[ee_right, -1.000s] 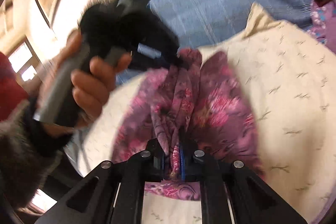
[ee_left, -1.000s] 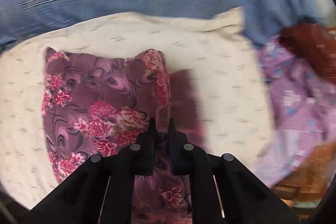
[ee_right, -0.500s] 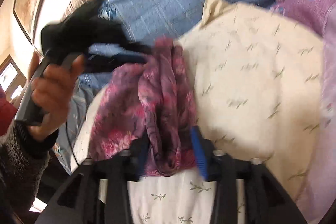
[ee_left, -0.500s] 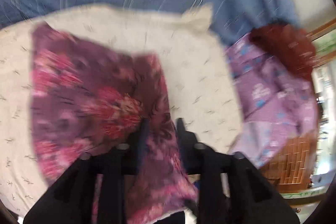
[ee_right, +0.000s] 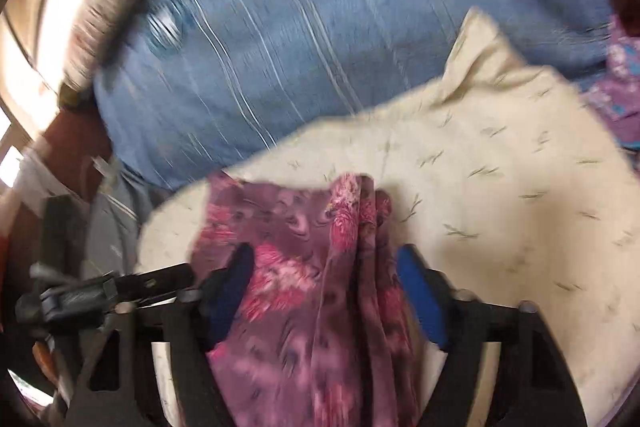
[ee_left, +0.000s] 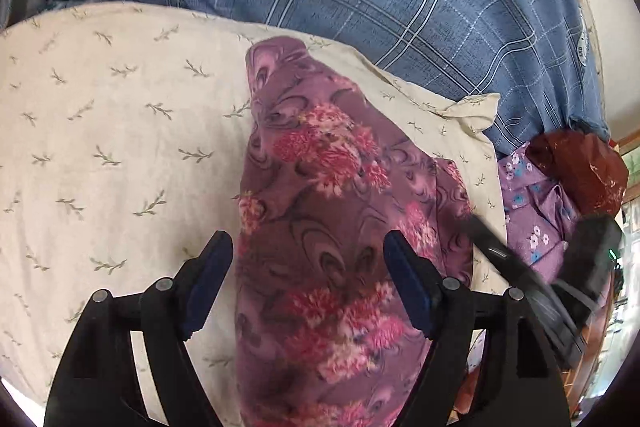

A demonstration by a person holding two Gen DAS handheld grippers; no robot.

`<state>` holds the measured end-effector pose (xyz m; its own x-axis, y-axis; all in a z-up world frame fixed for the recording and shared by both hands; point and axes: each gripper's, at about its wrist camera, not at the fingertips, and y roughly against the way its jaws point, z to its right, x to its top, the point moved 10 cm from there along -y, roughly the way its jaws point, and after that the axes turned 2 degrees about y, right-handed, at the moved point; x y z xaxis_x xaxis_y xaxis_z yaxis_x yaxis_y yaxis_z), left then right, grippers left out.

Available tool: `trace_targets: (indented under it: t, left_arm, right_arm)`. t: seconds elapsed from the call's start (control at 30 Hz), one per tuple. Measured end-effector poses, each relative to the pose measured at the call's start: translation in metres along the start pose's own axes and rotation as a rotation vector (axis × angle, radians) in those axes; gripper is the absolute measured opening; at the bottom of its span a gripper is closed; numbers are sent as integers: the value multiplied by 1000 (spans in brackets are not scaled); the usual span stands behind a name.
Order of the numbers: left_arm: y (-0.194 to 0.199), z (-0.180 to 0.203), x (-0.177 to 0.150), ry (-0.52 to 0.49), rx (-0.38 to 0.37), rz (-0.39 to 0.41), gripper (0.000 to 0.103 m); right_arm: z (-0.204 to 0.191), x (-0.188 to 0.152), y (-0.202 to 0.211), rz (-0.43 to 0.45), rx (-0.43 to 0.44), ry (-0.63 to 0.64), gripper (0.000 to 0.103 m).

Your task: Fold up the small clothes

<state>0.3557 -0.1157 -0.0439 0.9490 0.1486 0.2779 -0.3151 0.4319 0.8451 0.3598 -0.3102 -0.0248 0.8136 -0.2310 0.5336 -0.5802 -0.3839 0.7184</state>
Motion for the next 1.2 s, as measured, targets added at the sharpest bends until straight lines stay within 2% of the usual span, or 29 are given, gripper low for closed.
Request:
trace_targets:
  t: [0.03,0.07,0.1,0.13,0.2,0.27,0.37,0.4,0.57,0.63,0.7,0.8,0.87,0.9,0.93,0.97,1.0,1.07,1.13,1.2]
  left_arm:
    - [-3,2,2,-4,2,5,76]
    - [-3,5,3,-17,6,16,72]
    - [-5,6,5,-42,25,34,68]
    - [-7,6,6,-64,50,50,67]
    - [-14,0,9,-92,81,52,62]
    - [-22,-10,6,-85,74,23,62]
    - [-22,-11,4,-86,74,29,62]
    - [-19,-11,4,-86,75,30,62]
    - [-3,-6,-2,-103,90,42,62]
    - [3,-4,-7,-116,103,46,62]
    - [11,-2,-16,-129,102,48,62]
    - [26,-3,-36,-137,96,47,62]
    - [31,-1,-62,-132,39,19,64]
    - [32,-2,-75,-139,30,17,70]
    - [31,-5,-88,-154,41,22,73]
    - [27,-7,-98,-169,60,11,74]
    - [17,-11,-109,-186,81,-24,74]
    - [10,-17,-118,-174,84,-62,74]
    - [17,-19,-115,-129,38,-74,74]
    - [30,-21,-103,-108,20,-42,74]
  right_arm:
    - [1,-5,-11,-45,-8,1,14]
    - [0,-9,-24,-104,-11,12,7]
    - [0,-8,-24,-96,-18,27,7]
    - [-1,-4,-18,-46,-12,47,7]
    - [5,0,-15,-14,-34,50,7]
    - [27,-11,-33,-82,-55,-16,7]
    - [34,-15,-39,-90,-52,-44,14]
    - [34,-14,-36,-82,-44,-57,21]
    - [28,-14,-8,-33,-48,-36,24]
    - [26,-19,4,-11,-44,-21,31]
    - [22,-31,21,1,-28,-13,37]
    - [18,-54,40,4,-24,17,39]
    - [20,-74,49,3,-26,35,42]
    - [23,-87,51,2,-33,43,47]
    - [28,-100,49,-6,-54,47,57]
    - [34,-111,48,-17,-75,45,62]
    - [41,-120,46,-28,-87,37,70]
    - [48,-129,46,-27,-71,7,70]
    - [47,-123,57,-21,-70,4,70]
    - [46,-109,71,25,-64,19,71]
